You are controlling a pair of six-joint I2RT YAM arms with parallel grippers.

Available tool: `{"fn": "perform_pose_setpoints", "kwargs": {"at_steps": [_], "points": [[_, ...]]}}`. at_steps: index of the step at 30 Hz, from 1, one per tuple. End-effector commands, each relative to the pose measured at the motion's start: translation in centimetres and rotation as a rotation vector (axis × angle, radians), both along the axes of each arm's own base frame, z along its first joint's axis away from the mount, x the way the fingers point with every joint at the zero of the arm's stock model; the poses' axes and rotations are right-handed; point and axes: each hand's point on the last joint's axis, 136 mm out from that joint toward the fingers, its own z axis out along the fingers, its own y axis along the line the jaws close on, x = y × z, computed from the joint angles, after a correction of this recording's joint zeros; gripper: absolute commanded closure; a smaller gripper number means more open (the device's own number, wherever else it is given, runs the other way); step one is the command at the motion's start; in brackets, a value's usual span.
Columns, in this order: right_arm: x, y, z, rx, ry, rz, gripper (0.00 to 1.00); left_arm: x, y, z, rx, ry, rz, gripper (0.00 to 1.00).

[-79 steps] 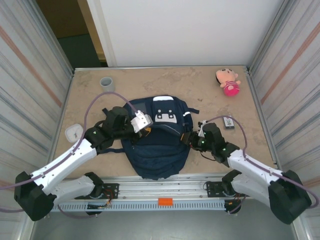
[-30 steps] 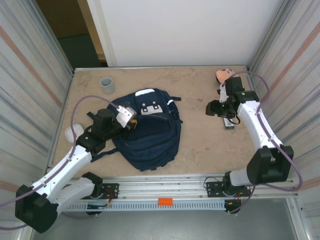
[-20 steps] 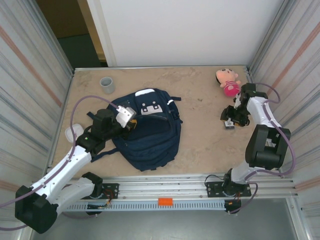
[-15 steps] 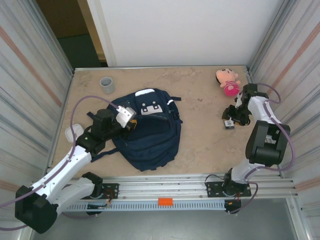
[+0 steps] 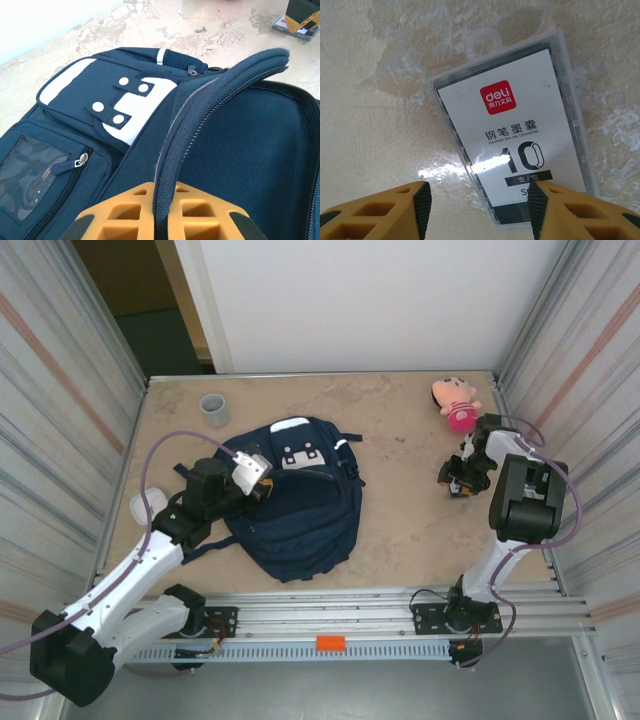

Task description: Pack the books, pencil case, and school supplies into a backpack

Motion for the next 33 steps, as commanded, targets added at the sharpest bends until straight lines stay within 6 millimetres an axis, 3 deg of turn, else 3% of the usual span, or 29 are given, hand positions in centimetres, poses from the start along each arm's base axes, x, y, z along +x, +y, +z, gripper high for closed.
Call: {"fn": "perform_pose_setpoints", "kwargs": {"at_steps": [1,6,11,16,20,24,29,33], "points": [[-0.5,1.3,-0.9,0.012,0.040,0.049,0.46,0.8,0.6,0.2,0.011,-0.017,0.035,1.00],[-2.0,4.8,0.0,0.049,0.042,0.104,0.46,0.7,0.5,0.2,0.010,-0.014,0.029,1.00],[-3.9,7.0,1.0,0.056,0.040,0.113,0.46,0.5,0.5,0.5,0.001,-0.021,0.028,1.00],[-4.8,8.7,3.8,0.006,0.013,0.175,0.46,0.4,0.5,0.8,-0.010,-0.023,0.023,1.00],[-4.8,7.6,6.7,-0.084,-0.008,0.216,0.46,0.2,0.5,1.0,-0.018,-0.029,0.022,1.00],[-4.4,5.2,8.0,-0.204,-0.012,0.255,0.45,0.2,0.5,1.2,-0.023,-0.035,0.024,1.00],[-3.6,3.2,7.3,-0.243,0.028,0.264,0.44,0.2,0.6,1.1,-0.018,-0.036,0.029,1.00],[-2.7,3.8,5.8,-0.219,0.051,0.311,0.42,0.4,0.7,0.9,-0.007,-0.037,0.035,1.00]]}}
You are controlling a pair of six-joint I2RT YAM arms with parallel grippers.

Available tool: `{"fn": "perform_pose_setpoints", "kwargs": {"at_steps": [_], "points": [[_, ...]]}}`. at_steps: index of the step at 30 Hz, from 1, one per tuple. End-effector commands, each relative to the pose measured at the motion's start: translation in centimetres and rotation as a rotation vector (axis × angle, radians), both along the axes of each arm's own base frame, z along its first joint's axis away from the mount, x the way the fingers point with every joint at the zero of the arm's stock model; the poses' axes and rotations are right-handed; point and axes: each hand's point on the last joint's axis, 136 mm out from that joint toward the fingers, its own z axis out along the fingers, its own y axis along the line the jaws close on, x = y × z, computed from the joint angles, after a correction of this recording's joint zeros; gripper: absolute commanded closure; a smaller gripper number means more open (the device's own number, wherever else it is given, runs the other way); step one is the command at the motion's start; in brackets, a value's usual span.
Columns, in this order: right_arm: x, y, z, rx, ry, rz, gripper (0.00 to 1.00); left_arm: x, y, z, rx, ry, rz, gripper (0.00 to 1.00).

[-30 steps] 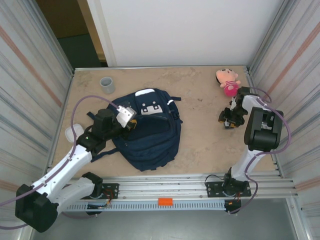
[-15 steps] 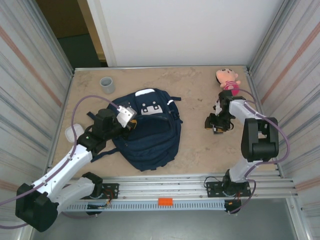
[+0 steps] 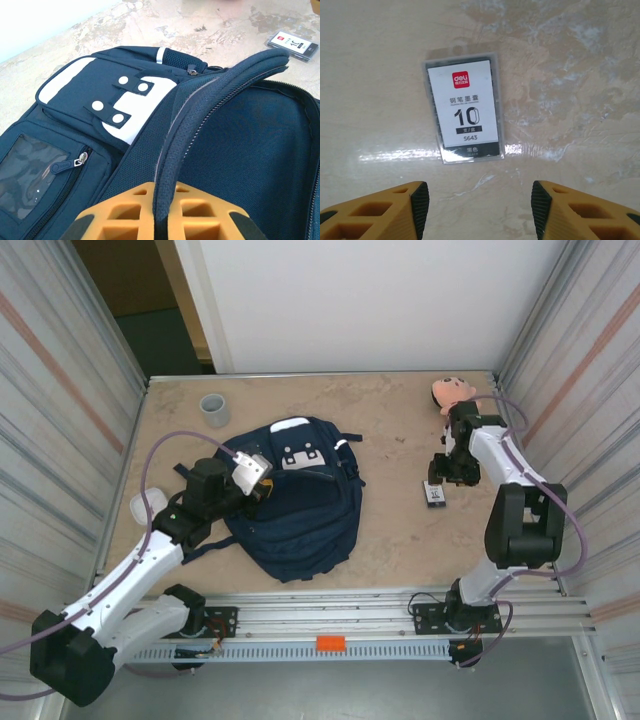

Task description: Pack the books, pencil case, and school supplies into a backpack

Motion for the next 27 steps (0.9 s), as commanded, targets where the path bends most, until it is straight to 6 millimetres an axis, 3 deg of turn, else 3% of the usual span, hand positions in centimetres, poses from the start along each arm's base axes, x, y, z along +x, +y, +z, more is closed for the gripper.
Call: {"fn": "perform_pose_setpoints", "kwargs": {"at_steps": [1,9,27], "points": [[0.2,0.3,-1.1,-0.008,0.056,0.074,0.41,0.5,0.7,0.9,-0.006,-0.038,0.036,1.00],[0.6,1.3,-4.5,0.007,0.140,0.120,0.34,0.6,0.9,0.6,0.014,-0.034,0.041,1.00],[2.0,0.8,-7.1,0.013,0.188,0.125,0.32,0.6,1.0,0.7,0.021,-0.040,0.037,1.00]]}}
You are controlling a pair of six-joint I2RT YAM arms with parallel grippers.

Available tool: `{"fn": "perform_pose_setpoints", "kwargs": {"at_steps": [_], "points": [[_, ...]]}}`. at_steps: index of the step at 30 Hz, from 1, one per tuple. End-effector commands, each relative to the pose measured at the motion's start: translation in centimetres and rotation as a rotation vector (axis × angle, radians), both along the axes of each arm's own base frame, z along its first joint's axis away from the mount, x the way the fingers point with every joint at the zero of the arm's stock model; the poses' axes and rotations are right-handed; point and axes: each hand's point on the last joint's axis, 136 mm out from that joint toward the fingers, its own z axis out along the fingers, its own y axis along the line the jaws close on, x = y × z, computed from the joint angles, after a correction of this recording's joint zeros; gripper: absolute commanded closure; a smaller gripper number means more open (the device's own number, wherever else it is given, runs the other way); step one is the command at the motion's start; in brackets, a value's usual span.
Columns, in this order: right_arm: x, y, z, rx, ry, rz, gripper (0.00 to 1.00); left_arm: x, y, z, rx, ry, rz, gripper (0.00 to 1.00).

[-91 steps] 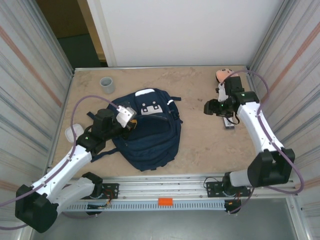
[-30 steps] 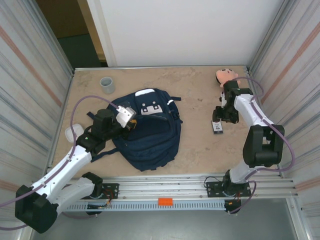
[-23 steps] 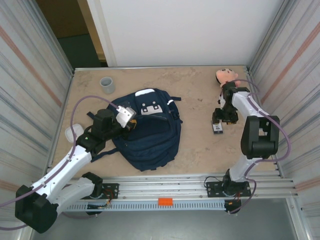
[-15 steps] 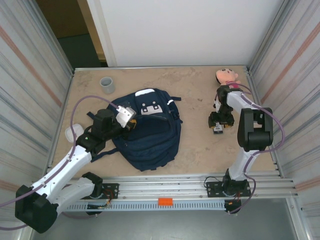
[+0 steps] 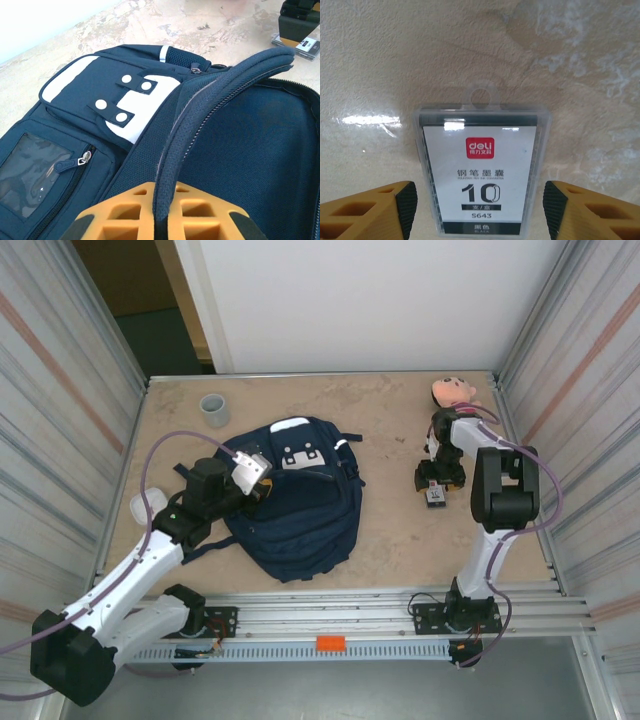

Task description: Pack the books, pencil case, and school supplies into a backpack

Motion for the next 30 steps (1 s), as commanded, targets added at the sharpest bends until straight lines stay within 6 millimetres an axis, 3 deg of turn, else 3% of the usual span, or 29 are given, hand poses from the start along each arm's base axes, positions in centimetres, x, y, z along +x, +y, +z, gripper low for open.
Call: {"fn": "perform_pose_setpoints", "kwargs": {"at_steps": [1,7,11,16,19,24,30], "points": [[-0.1,-0.3,-0.9,0.004,0.032,0.020,0.32,0.4,0.8,0.8,0.011,-0.037,0.028,1.00],[-0.1,0.0,-3.2,0.020,0.073,0.014,0.37,0.4,0.8,0.8,0.012,-0.036,0.031,1.00],[-0.4,0.2,-4.1,0.021,0.093,0.020,0.52,0.4,0.9,0.7,0.017,-0.034,0.031,1.00],[-0.4,0.4,-3.2,0.009,0.065,0.030,0.55,0.4,0.8,0.7,0.018,-0.032,0.030,1.00],[0.2,0.8,-1.2,0.022,-0.005,0.027,0.55,0.4,0.8,0.7,0.016,-0.030,0.027,1.00],[0.9,1.9,4.7,-0.007,-0.197,0.052,0.57,0.2,0.7,0.7,0.009,-0.024,0.024,1.00],[0.4,9.0,13.6,0.079,-0.545,0.213,0.55,0.2,0.3,1.4,-0.037,-0.020,0.020,1.00]]}}
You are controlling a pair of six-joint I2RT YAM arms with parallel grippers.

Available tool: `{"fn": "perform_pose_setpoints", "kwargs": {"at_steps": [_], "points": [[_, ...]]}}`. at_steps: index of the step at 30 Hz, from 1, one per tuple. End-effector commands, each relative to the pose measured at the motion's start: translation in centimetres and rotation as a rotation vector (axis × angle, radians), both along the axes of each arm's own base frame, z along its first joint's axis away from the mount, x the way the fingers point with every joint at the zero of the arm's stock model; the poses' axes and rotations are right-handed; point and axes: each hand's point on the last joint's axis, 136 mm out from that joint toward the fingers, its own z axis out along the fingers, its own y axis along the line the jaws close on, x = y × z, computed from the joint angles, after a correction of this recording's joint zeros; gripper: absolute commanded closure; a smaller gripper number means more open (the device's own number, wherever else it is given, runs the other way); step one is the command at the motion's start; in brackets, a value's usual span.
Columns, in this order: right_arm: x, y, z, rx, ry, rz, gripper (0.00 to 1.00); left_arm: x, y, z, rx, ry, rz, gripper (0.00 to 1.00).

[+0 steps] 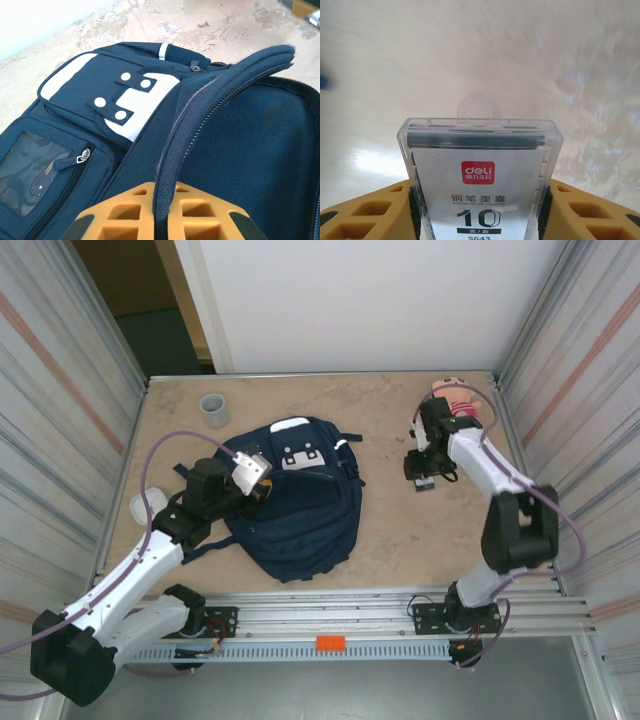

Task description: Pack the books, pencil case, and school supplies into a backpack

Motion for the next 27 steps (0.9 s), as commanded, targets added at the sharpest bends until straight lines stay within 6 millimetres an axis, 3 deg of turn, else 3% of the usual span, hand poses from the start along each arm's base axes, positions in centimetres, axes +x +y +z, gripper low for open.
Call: {"fn": "perform_pose_setpoints", "kwargs": {"at_steps": [1,8,12,19,27], "points": [[-0.5,4.1,4.7,0.091,-0.192,0.064,0.55,0.3,0.0,1.9,-0.054,-0.029,0.015,1.00],[-5.6,18.6,10.6,0.497,-0.440,0.397,0.55,0.0,-1.0,3.9,-0.137,-0.021,-0.018,1.00],[-8.8,24.1,11.9,0.520,-0.546,0.567,0.55,-0.1,-1.5,5.1,-0.185,-0.030,-0.037,1.00],[-11.2,27.8,11.7,0.243,-0.776,0.828,0.54,-0.3,-1.9,5.8,-0.196,-0.042,-0.067,1.00],[-10.4,29.4,10.3,0.121,-0.912,0.987,0.54,-0.4,-2.2,6.6,-0.214,-0.049,-0.082,1.00]]}}
